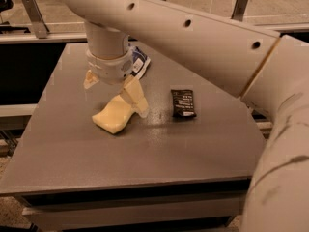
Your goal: Pick sponge
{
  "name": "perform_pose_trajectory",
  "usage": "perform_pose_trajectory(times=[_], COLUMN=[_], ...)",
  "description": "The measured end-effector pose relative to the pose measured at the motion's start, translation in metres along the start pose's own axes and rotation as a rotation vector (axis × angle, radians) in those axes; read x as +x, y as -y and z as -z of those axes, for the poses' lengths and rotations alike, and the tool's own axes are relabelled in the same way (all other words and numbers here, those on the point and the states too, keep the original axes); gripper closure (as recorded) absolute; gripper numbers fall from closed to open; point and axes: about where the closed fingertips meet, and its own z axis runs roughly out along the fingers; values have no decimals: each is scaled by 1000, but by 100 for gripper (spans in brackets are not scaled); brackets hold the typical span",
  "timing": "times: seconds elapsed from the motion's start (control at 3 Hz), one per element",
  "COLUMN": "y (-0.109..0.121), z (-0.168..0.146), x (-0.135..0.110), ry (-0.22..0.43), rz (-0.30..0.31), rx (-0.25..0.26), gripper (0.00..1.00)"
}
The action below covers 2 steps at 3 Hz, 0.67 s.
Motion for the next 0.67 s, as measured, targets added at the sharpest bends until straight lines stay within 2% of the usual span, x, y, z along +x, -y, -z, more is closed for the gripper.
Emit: perform_pose_trajectory(times=[0.33, 0.67], y=[-13, -22], z=[-11, -19], x=[10, 14], ry=[11, 20], rz=[-13, -12], rx=[-23, -44], gripper=[0, 16])
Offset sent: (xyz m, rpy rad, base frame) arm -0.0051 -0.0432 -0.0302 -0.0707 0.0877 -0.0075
